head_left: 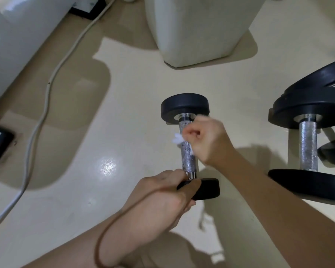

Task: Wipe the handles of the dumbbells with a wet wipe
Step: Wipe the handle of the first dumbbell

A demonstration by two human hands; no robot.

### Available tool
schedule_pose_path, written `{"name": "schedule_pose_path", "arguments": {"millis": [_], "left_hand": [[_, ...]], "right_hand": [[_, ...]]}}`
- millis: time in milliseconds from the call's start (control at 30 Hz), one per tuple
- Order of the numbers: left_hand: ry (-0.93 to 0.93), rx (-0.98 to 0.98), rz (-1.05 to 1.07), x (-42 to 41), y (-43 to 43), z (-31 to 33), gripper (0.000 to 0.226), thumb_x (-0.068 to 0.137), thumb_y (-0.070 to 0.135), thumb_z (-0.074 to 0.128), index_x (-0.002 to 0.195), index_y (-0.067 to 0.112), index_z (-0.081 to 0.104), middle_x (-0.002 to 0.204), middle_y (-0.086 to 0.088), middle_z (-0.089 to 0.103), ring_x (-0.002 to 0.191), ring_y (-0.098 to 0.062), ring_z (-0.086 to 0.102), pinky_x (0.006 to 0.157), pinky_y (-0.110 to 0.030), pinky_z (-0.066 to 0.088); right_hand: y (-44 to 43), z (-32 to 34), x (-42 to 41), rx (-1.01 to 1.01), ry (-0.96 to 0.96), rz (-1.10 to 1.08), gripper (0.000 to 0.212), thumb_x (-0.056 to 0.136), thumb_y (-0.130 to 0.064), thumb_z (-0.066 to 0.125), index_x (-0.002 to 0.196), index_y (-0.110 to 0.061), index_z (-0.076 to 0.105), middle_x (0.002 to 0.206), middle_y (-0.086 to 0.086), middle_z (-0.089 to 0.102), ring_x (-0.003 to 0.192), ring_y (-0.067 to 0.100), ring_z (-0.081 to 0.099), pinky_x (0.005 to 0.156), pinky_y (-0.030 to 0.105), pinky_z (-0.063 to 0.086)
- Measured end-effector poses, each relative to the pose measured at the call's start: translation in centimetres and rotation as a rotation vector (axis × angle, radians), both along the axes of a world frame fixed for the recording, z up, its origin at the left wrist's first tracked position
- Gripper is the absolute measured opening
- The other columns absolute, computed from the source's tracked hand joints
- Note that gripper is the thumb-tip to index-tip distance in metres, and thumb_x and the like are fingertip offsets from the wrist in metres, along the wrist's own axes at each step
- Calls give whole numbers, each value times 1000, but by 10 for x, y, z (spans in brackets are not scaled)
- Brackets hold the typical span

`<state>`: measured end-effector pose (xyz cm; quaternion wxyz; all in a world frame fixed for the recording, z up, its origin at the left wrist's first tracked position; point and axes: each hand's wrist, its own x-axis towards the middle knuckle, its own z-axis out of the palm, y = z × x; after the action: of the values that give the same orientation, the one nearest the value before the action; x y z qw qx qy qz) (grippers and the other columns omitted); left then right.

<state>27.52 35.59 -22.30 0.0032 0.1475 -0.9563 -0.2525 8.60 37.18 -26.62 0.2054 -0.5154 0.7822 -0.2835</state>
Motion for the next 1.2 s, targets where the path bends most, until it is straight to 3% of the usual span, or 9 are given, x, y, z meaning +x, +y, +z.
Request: {"name": "schedule_pose_path", "arguments": {"millis": [100,267,367,434,534,634,801,1002,1202], "left_hand": [[-8,22,3,3,-4,2,14,83,34,61,95,28,60,79,10,43,65,-7,40,44,-23,41],[-47,29,43,12,-5,-1,22,80,34,58,102,30,62,83,9,48,63,-13,46,40,-28,42],[-120,-18,53,24,-8,-2,30,69,30,65,97,29,54,83,8,47,61,-16,48,37,-25,38],[-152,-53,53,29,-9,-2,41,61,22,67,96,28,48,81,6,47,57,-19,46,36,-25,34],[-178,-88,86,35,-9,1,37,62,17,35,97,27,44,79,4,50,53,-21,45,35,-26,33],[-187,-87,108,37,-9,1,48,56,17,19,96,26,44,80,3,53,50,-22,46,33,-28,36],[-200,-121,56,29,-14,3,55,41,13,56,92,25,38,72,2,50,47,-22,28,36,-24,19],[-251,-137,30,20,-15,15,52,35,19,62,84,22,43,62,5,49,49,-20,45,40,-22,16],[-238,-194,9,9,-8,15,41,69,47,56,106,27,56,64,2,49,53,-21,43,41,-23,19]], "right_hand": [[27,7,19,44,-95,134,15,72,-5,59,61,-12,66,63,2,48,56,19,47,51,38,43],[-10,-6,-2,-61,-112,-151,16,79,-7,64,70,-18,69,71,-7,54,66,12,53,59,30,45],[26,-2,23,-38,-229,36,17,77,-3,68,69,-17,71,68,-10,53,60,6,51,58,20,39],[13,-5,20,-30,-275,-14,19,77,-8,67,69,-24,70,72,-10,57,67,8,57,61,29,47],[-21,-14,8,-46,-199,-255,21,78,-18,65,73,-38,66,77,-16,57,72,7,57,66,41,52],[12,-8,28,-28,-276,-126,19,77,-15,72,68,-32,69,71,-16,55,61,6,52,60,33,46],[-8,-10,17,-38,-230,-211,21,77,-14,68,73,-35,67,76,-15,57,64,7,54,64,37,51],[31,-6,30,37,-326,-2,12,73,-18,68,73,-30,69,69,-9,54,58,7,49,59,35,46],[-12,-15,19,-23,-182,-204,15,76,-20,65,77,-35,64,75,-14,53,64,8,53,63,37,52]]}}
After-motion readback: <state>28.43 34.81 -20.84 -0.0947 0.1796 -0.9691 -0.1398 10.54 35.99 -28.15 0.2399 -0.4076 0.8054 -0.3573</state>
